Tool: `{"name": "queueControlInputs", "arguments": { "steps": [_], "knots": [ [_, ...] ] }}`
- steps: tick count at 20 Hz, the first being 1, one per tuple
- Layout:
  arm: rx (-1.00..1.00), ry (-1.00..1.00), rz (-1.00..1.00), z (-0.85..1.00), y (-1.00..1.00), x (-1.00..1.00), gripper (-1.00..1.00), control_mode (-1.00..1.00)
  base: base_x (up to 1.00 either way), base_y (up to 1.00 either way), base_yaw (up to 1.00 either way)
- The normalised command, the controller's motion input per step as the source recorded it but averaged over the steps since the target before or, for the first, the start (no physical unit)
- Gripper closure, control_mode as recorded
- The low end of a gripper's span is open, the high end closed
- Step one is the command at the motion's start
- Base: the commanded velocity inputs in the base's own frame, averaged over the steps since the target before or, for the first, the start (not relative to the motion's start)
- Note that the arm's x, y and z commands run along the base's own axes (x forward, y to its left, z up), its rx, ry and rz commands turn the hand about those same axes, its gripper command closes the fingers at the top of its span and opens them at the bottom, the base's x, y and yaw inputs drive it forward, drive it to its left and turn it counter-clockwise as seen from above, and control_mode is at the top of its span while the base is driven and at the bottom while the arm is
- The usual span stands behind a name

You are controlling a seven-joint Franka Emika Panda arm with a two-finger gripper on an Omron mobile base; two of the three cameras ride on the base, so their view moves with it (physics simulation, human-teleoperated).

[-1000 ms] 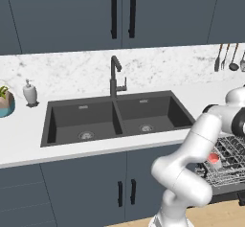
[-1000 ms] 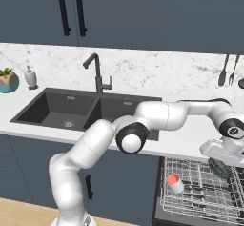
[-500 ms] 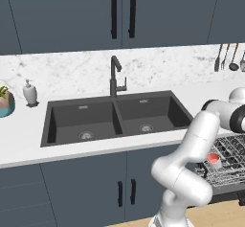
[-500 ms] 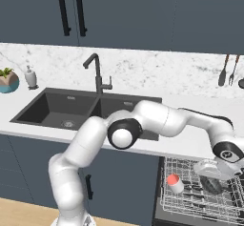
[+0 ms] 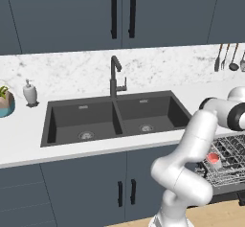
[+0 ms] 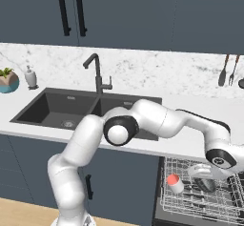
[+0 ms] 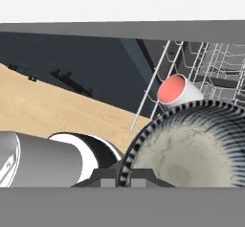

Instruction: Pick up the cup and bowl from the counter, place them in the dishwasher, and close the dishwasher door.

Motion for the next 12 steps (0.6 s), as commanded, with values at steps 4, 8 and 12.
{"name": "queueControlInputs", "arguments": {
  "steps": [4,8,12],
  "knots": [
    [0.06,-0.1,0.0,-0.42,-0.14,0.16,1.0,-1.0,0.0,0.0,0.0],
    [0.03,-0.15,-0.01,-0.46,-0.24,0.09,1.0,-1.0,0.0,0.0,0.0],
    [0.03,-0.15,-0.02,-0.43,-0.23,0.16,1.0,-1.0,0.0,0.0,0.0]
  ]
}}
